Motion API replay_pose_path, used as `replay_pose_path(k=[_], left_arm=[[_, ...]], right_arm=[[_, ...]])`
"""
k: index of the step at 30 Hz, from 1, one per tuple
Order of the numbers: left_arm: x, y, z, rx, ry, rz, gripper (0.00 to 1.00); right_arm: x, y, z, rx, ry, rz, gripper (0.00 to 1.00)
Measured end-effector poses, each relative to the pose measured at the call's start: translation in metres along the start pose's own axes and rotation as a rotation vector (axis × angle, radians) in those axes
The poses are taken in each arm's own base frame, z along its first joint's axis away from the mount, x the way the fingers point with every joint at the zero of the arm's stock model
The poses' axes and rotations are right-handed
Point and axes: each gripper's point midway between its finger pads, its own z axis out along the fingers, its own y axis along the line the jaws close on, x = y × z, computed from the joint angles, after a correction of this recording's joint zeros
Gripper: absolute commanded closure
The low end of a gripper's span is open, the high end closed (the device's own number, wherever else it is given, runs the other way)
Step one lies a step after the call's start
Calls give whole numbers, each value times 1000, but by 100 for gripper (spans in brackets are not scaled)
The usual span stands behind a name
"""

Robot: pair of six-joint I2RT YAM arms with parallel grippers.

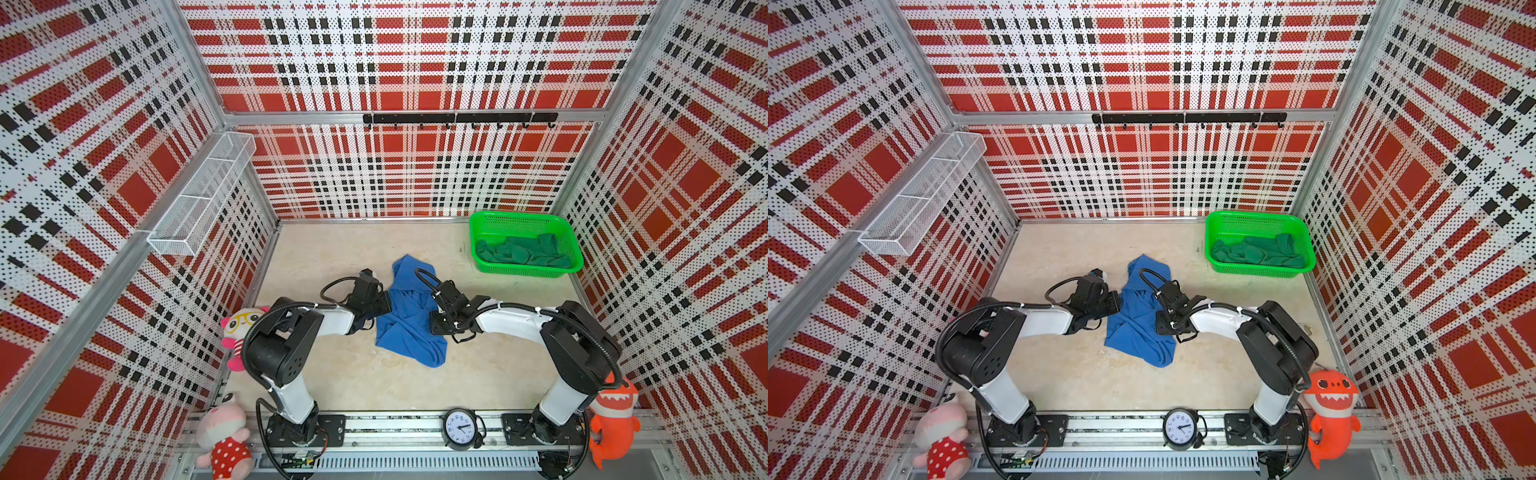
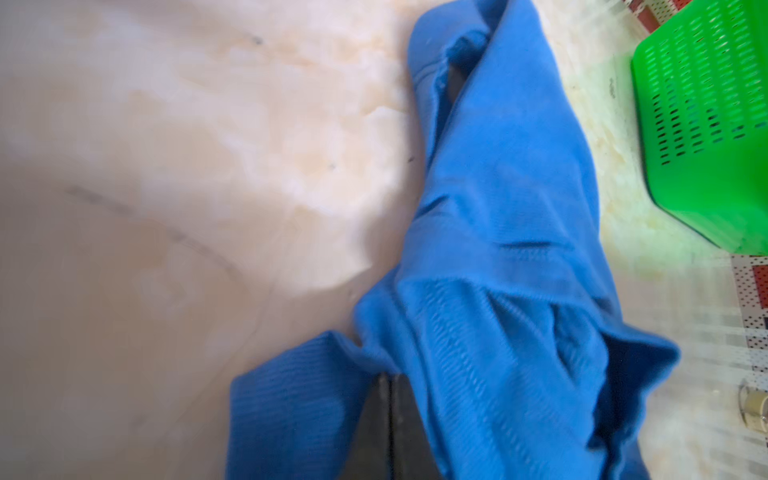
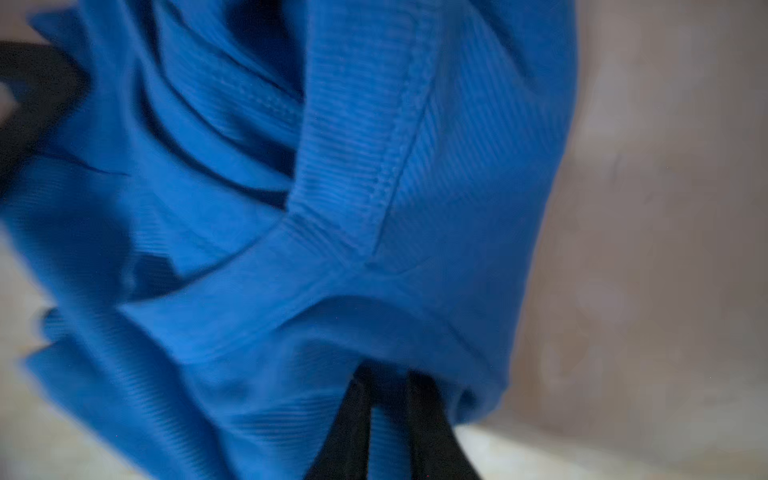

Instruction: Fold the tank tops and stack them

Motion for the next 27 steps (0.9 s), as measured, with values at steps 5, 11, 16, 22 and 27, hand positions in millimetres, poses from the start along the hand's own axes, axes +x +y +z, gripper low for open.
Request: replay_pose_path(k=[5, 11, 16, 22, 27], left_arm=[[6, 9, -40, -1, -44, -25, 100], [43, -12, -79, 106, -48, -98, 100], [68, -38, -90, 193, -6, -164, 100], [42, -60, -92, 239, -54, -206, 100], [11, -65, -89, 249, -115, -224, 100]], right_arm=[[-49, -25, 5, 37, -83, -2, 100], [-127, -48, 4, 47, -193, -74, 100], [-193, -37, -28, 24, -313, -157, 66], [-156, -27, -71, -12, -278, -161, 57], [-63, 8, -92, -117, -157, -169, 57]])
